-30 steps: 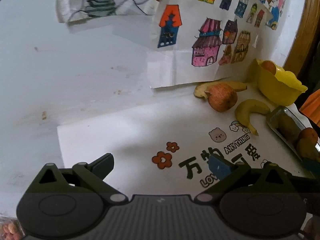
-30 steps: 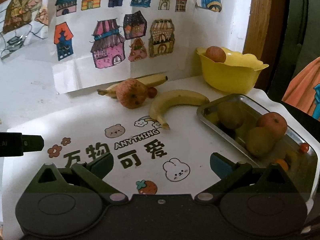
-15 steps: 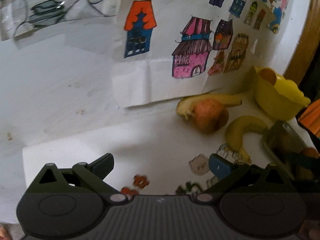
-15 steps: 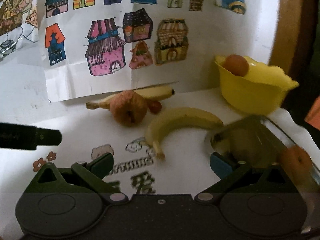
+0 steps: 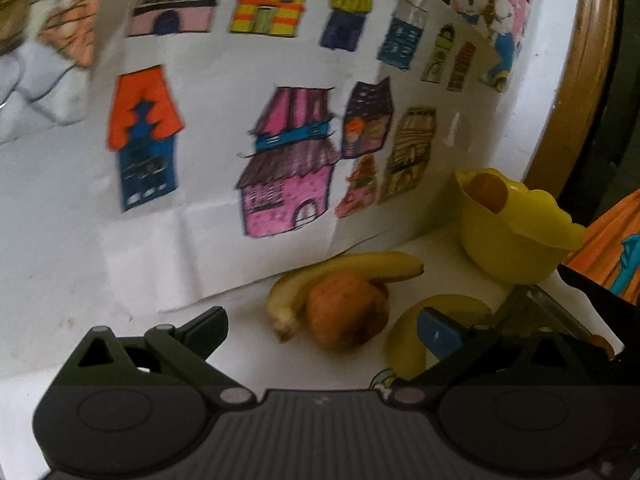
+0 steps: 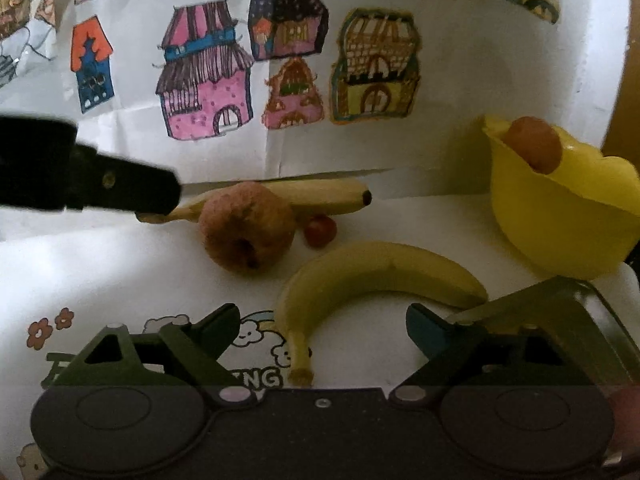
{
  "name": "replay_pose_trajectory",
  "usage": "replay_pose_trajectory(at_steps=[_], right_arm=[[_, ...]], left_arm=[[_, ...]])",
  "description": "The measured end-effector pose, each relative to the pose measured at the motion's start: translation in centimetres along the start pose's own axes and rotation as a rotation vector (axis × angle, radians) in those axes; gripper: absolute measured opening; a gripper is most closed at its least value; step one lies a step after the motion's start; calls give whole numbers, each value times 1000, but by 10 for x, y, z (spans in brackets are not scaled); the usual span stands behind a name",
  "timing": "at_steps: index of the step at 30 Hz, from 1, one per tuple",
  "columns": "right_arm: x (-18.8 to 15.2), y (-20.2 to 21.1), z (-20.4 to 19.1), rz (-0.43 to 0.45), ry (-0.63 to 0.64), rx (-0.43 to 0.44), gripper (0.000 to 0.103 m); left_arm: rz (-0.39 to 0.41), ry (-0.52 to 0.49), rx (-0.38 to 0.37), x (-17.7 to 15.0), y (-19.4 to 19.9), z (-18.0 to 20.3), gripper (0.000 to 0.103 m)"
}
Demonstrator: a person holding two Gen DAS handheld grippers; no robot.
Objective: Organize fruits
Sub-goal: 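Move the right tool to the banana while the left tool approaches the red apple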
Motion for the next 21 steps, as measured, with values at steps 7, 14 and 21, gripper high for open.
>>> replay_pose_trajectory(at_steps=[7,14,21], right_arm=[[1,-18,2,-21,4,28,74],[5,-27,3,-20,0,46,58],[-1,-17,2,-20,6,61,42]], left_arm=[[-14,-37,-33,10,-20,8,102],[-46,-21,28,9,-32,0,102],[-39,-78,-42,12,-36,15,102]])
Point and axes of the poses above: each gripper's, at about its wrist camera, not at the fingertips, and y roughly against the way its jaws point, z to its right, x to its top, the point moved 8 cm from there along -y, roughly the way its jaws point, and after that the axes turned 6 degrees about -y, right-handed, at the moved point
